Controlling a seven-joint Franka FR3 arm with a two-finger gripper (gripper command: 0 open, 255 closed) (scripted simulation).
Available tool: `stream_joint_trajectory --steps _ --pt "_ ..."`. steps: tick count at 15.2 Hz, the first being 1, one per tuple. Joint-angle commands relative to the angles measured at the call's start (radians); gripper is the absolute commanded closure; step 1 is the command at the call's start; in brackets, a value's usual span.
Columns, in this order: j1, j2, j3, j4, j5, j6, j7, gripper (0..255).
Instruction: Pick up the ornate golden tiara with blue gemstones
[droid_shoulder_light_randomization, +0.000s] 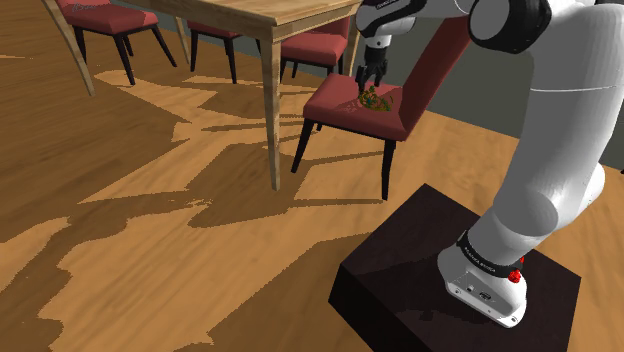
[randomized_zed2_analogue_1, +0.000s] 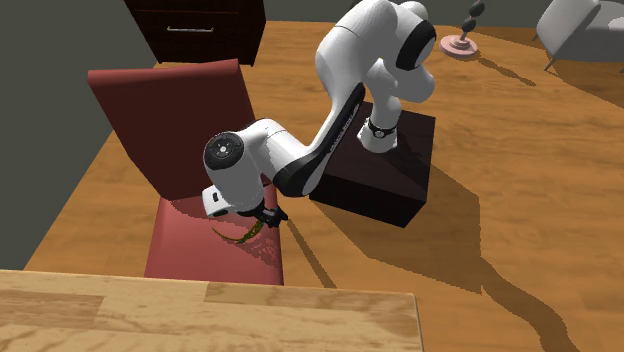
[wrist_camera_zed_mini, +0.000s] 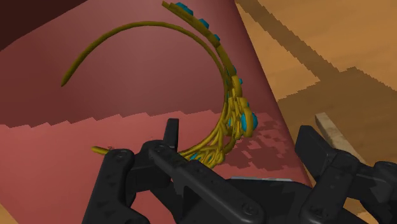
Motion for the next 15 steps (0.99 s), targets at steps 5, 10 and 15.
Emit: stream_joint_trajectory --steps 5,10,15 --pt "0.0 0.021 0.003 -0.033 0.004 0.053 0.0 0" --pt "0.0 0.019 0.003 -0.034 0.004 0.053 0.001 255" --pt "0.0 0.021 0.003 -0.033 0.004 0.053 0.0 255"
